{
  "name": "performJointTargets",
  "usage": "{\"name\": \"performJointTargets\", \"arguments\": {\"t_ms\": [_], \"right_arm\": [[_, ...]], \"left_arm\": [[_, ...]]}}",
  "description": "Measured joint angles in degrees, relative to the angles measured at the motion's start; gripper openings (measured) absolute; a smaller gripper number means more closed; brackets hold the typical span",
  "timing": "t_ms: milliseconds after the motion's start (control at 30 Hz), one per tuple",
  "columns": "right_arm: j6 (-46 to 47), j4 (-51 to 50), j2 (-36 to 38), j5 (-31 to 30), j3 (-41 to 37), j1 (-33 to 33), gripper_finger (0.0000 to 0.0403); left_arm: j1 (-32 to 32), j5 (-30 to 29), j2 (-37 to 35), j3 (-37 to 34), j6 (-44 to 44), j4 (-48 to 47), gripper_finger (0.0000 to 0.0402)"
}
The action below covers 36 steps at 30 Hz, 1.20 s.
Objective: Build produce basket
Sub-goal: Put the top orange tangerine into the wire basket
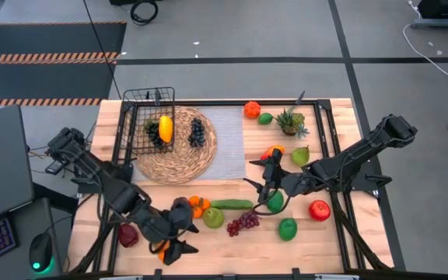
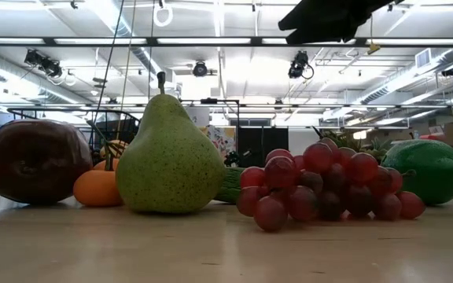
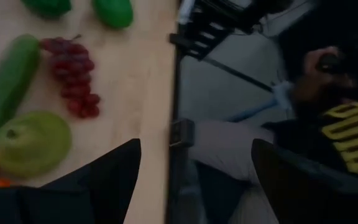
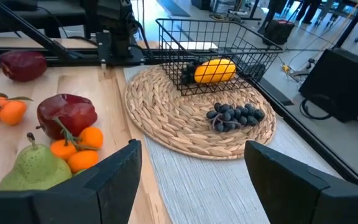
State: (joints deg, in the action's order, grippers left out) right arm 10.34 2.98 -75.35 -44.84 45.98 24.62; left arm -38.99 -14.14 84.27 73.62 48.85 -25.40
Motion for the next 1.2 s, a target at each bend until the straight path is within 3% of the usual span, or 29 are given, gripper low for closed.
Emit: {"name": "performJointTargets", "arguments": {"t_ms": [133, 767, 1200], "right_arm": [[0.0, 0.1, 0.0, 0.0, 0.0, 0.0, 0.0288], [0.2, 0.3, 0.0, 0.0, 0.0, 0.4, 0.0288], [-4.0, -0.3, 0.0, 0.0, 0.0, -0.5, 0.0288]], "left_arm": [[0.6, -5.7, 0.2, 0.0, 3.7, -6.6, 0.0314], [8.7, -5.1, 13.7, 0.0, -0.2, -26.6, 0.0313], [12.9, -4.2, 14.1, 0.0, -2.9, -26.1, 0.0313]]}}
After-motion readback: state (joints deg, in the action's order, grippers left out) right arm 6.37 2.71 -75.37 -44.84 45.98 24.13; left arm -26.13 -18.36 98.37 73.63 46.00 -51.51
